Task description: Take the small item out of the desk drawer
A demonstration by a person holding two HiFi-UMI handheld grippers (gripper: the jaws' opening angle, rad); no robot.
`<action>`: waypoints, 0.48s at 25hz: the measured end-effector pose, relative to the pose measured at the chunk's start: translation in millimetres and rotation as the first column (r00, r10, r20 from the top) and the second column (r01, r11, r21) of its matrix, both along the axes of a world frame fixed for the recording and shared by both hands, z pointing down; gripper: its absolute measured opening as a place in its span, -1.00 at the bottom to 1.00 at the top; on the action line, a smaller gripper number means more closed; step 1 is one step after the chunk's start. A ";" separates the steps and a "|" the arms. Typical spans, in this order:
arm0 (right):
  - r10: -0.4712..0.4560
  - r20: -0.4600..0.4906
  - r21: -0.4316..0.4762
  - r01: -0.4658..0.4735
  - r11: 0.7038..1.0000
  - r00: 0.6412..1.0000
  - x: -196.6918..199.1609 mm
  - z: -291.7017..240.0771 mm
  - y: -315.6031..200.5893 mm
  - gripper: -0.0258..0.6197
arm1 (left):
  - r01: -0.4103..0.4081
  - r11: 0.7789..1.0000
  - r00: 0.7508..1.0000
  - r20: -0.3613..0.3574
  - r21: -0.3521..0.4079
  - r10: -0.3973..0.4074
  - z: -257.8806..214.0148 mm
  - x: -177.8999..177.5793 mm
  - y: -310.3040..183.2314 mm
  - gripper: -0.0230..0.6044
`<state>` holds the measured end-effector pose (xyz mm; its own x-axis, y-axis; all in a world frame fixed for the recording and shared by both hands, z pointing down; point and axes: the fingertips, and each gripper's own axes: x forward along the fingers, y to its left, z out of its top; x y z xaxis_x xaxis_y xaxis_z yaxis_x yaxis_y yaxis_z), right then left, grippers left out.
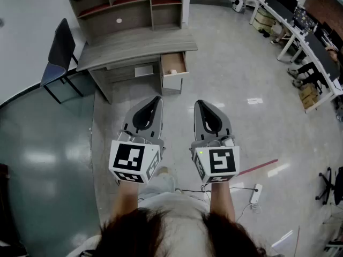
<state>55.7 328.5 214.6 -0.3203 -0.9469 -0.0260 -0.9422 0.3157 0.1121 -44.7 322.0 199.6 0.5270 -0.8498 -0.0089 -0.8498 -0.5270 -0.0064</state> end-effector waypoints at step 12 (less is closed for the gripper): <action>0.029 0.038 0.005 -0.029 1.000 0.999 -26.3 -10.9 -72.7 -0.83 | -0.017 1.000 1.000 -0.010 -0.013 0.017 -1.8 -39.1 -75.9 -0.89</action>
